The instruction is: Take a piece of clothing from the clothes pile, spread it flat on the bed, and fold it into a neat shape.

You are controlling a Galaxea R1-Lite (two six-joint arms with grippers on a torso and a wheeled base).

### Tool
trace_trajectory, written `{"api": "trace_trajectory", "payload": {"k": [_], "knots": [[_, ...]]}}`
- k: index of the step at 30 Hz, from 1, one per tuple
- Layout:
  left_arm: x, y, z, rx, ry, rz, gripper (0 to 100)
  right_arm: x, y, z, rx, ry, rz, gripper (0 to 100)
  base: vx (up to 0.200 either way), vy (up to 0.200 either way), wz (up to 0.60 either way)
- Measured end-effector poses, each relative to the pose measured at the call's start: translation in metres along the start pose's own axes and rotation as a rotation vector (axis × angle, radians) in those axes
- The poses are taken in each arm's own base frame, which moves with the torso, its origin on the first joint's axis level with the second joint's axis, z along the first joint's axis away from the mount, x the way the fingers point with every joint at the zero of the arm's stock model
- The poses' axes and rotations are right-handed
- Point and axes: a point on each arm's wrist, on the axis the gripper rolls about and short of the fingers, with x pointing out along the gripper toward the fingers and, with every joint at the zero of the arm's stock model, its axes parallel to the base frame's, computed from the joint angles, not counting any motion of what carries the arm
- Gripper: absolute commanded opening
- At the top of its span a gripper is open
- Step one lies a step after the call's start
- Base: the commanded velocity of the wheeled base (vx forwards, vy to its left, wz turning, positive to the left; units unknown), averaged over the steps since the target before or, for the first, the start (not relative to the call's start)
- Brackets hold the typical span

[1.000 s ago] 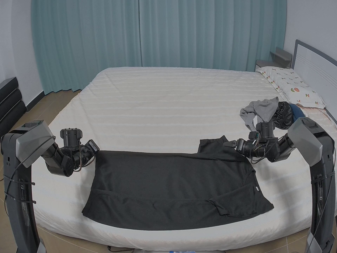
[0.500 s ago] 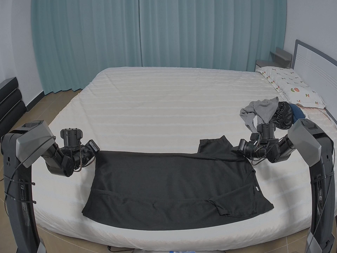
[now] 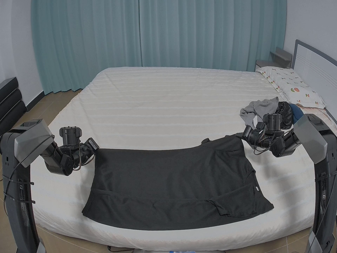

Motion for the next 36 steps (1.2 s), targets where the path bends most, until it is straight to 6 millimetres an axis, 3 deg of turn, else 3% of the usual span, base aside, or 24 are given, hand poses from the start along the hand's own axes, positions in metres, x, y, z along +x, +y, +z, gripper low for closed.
{"api": "trace_trajectory", "payload": {"k": [6, 13, 14, 20, 31, 32, 36], "knots": [[-0.001, -0.001, 0.001, 0.000, -0.003, -0.003, 0, 0.000, 0.000, 0.001, -0.001, -0.006, 0.000, 0, 0.000, 0.000, 0.00], [0.000, -0.001, 0.001, 0.001, -0.004, -0.004, 0, 0.015, -0.006, -0.002, -0.013, -0.028, -0.022, 0, 0.000, 0.000, 0.00], [0.000, -0.001, 0.001, 0.001, -0.005, -0.005, 0, 0.017, -0.008, -0.005, -0.012, -0.024, -0.027, 100, 0.000, 0.000, 0.00], [0.000, -0.002, 0.001, 0.001, -0.004, -0.006, 0, 0.024, -0.018, -0.013, -0.009, -0.009, -0.041, 100, 0.000, 0.000, 0.00], [0.001, -0.001, 0.001, 0.001, -0.005, -0.006, 0, 0.017, -0.034, -0.019, -0.108, 0.027, -0.066, 100, 0.000, 0.000, 0.00], [0.001, -0.002, 0.001, 0.001, -0.004, -0.006, 0, 0.018, -0.034, -0.020, -0.113, 0.031, -0.066, 0, 0.000, 0.000, 0.00], [0.001, -0.001, 0.001, 0.001, -0.003, -0.004, 0, 0.017, -0.035, -0.026, -0.133, 0.059, -0.054, 0, 0.000, 0.000, 0.00]]}}
